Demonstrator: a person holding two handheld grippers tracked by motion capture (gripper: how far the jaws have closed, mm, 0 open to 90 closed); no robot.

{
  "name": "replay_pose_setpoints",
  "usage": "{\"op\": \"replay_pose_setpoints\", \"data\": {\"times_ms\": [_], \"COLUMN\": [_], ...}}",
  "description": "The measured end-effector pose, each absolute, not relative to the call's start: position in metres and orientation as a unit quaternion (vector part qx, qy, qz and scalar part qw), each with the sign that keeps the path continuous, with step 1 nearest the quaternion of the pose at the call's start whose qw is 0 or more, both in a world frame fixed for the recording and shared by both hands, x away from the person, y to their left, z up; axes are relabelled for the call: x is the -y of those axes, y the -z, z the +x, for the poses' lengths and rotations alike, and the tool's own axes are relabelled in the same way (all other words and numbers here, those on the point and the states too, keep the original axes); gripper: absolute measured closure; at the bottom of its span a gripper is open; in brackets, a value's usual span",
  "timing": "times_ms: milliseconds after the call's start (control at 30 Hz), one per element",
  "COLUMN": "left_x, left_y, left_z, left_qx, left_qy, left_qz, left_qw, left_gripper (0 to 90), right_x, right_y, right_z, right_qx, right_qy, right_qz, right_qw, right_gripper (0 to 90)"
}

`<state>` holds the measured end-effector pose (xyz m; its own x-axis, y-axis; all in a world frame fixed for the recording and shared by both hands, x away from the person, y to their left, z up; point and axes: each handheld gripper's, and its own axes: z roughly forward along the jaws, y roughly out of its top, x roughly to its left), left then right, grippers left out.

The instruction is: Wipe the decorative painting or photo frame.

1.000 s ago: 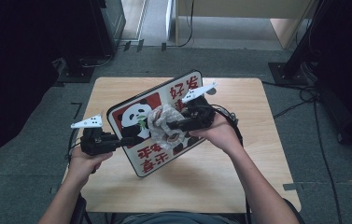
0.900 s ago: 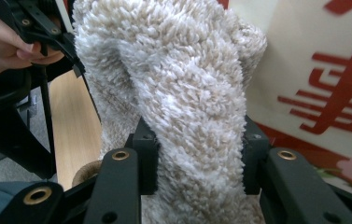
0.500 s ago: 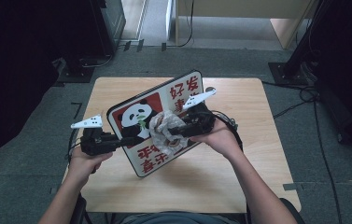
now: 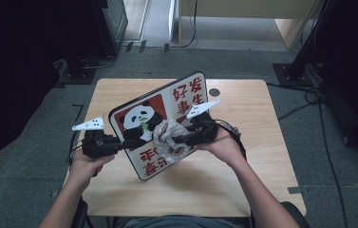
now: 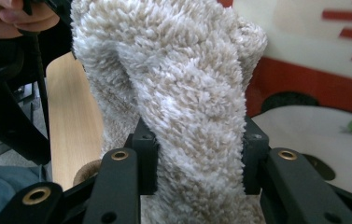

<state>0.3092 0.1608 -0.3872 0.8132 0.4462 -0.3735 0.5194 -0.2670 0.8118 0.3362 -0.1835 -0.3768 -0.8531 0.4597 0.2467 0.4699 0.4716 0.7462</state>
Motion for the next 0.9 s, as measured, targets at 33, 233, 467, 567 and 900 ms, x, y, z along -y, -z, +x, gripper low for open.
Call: {"op": "replay_pose_setpoints", "data": {"times_ms": [33,233,467,567,900], "left_x": [-0.161,-0.161,-0.161,-0.161,-0.161], "left_y": [0.387,0.387,0.387,0.387,0.387], "left_z": [0.309,0.309,0.309,0.309,0.309], "left_qx": [-0.303,-0.303,-0.303,-0.303,-0.302], "left_qy": [0.035,0.035,0.035,0.035,0.035], "left_qz": [0.795,0.795,0.795,0.795,0.796], "left_qw": [0.524,0.524,0.524,0.524,0.523], "left_gripper": [78.8,78.7,78.8,78.7,78.8], "right_x": [0.184,0.184,0.185,0.185,0.188], "right_y": [0.378,0.389,0.401,0.405,0.426], "right_z": [0.336,0.333,0.331,0.33,0.325], "right_qx": [0.858,0.86,0.862,0.863,0.862], "right_qy": [0.437,0.431,0.425,0.423,0.421], "right_qz": [-0.272,-0.273,-0.277,-0.276,-0.28], "right_qw": [0.007,0.012,0.017,0.017,0.021], "right_gripper": [61.0,61.0,61.0,61.0,60.7]}}
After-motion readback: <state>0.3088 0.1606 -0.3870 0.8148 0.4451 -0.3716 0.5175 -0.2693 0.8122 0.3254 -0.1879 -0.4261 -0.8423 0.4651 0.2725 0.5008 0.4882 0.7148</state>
